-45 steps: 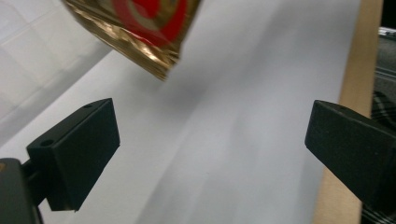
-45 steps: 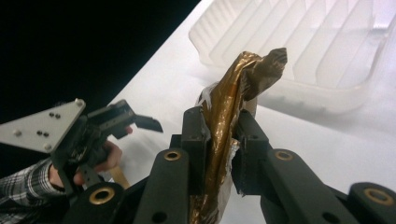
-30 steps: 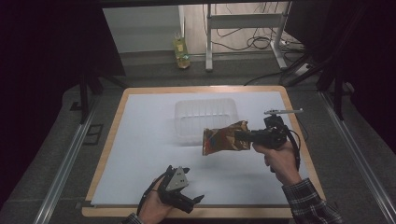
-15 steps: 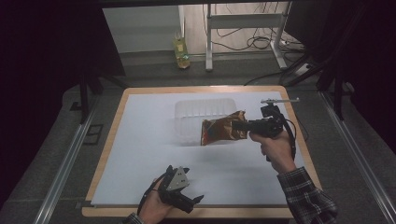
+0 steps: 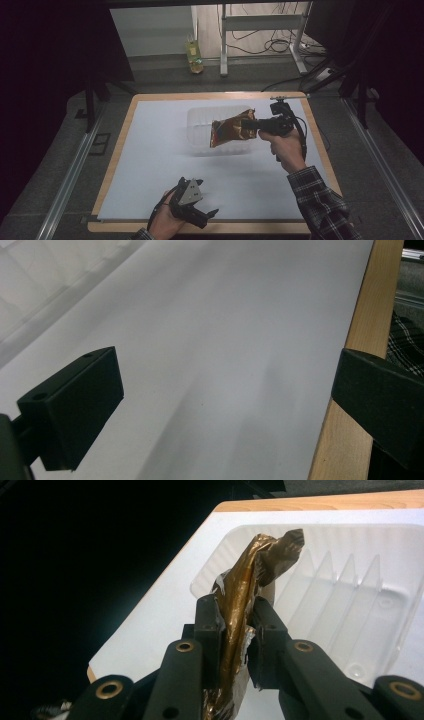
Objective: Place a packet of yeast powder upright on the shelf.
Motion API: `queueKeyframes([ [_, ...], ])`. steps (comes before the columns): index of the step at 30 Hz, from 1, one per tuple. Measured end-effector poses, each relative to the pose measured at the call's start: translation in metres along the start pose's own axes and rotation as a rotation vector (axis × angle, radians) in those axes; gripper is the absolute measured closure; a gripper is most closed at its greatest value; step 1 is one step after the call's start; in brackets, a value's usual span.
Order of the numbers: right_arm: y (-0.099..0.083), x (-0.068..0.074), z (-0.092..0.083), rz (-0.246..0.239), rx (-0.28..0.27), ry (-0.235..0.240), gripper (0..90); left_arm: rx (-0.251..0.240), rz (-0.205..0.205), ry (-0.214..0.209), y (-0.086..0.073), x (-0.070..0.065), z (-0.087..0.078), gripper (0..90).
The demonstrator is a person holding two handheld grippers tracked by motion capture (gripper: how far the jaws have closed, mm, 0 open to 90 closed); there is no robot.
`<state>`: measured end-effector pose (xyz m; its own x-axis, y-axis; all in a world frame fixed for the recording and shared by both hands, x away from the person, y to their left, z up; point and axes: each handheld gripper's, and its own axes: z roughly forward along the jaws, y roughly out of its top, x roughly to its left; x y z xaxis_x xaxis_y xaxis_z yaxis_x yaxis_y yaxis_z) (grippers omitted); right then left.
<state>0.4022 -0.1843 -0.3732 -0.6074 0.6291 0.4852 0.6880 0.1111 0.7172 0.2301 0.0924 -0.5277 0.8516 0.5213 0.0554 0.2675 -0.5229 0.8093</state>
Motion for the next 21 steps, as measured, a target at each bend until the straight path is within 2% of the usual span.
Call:
queueKeyframes([
  [12,0.018,0.003,0.026,0.006,0.008,-0.010,76.7,0.001,-0.001,-0.006,0.000,-0.001,0.002,0.3],
  [21,0.028,0.004,0.051,0.001,0.033,-0.037,76.7,0.000,0.000,-0.006,0.000,-0.001,0.001,0.3],
])
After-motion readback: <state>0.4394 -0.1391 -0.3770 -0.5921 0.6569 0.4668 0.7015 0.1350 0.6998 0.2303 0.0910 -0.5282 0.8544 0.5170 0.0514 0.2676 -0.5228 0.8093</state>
